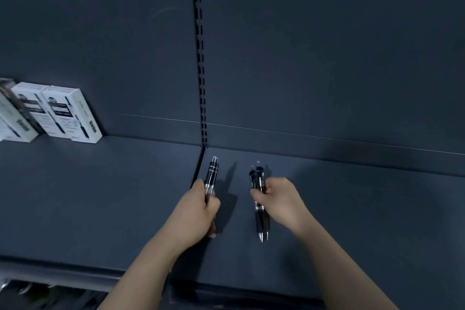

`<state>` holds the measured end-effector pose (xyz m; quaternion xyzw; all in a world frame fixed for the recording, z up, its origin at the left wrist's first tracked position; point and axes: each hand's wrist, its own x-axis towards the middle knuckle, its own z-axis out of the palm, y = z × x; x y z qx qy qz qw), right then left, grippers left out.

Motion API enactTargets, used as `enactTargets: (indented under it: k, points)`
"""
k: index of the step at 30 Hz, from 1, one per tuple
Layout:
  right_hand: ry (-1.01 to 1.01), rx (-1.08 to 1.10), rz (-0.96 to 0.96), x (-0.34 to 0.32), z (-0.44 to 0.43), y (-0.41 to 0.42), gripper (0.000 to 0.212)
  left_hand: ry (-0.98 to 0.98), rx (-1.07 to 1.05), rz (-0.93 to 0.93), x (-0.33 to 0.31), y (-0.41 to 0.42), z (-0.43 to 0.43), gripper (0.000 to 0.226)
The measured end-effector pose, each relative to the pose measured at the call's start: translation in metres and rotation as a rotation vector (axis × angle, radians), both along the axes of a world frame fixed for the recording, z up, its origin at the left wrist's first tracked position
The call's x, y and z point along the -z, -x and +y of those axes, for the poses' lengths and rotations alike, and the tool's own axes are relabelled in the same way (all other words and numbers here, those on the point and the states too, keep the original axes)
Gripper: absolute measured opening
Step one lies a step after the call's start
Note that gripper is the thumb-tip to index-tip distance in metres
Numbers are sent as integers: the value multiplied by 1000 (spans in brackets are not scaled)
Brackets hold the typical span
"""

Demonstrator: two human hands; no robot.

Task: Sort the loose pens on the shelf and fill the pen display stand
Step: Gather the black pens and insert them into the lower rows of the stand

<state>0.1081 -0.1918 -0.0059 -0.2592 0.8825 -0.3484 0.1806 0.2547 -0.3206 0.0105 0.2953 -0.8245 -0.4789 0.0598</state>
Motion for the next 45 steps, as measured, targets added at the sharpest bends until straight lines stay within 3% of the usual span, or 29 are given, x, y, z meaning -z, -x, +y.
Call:
enactTargets:
  k: [6, 11, 21, 25, 33, 37, 41, 45]
  points:
    - [333, -152, -196, -34, -43, -43, 34, 49, -140, 194, -20, -52, -37, 13]
    - [366, -266, -223, -57, -109, -108, 29, 44, -310, 244, -35, -119, -84, 25]
    - [441, -431, -376, -73, -263, -283, 23, -36, -389, 302, -50, -289, -198, 8]
    - [458, -470, -438, -76, -315, -330, 19, -73, -448, 299, -54, -336, -239, 16]
    - [423, -551, -434, -79, -408, -364, 11, -95, -537, 267, -44, -372, -325, 25]
    - [476, -570, -463, -83, -452, -371, 6, -62, -594, 316, -46, -381, -362, 15]
    - [544, -518, -513, -88, -492, -379, 15, -32, -735, 351, -42, -397, -398, 20]
    - [592, -523, -544, -91, -520, -391, 2, -11, -785, 362, -39, -407, -424, 18]
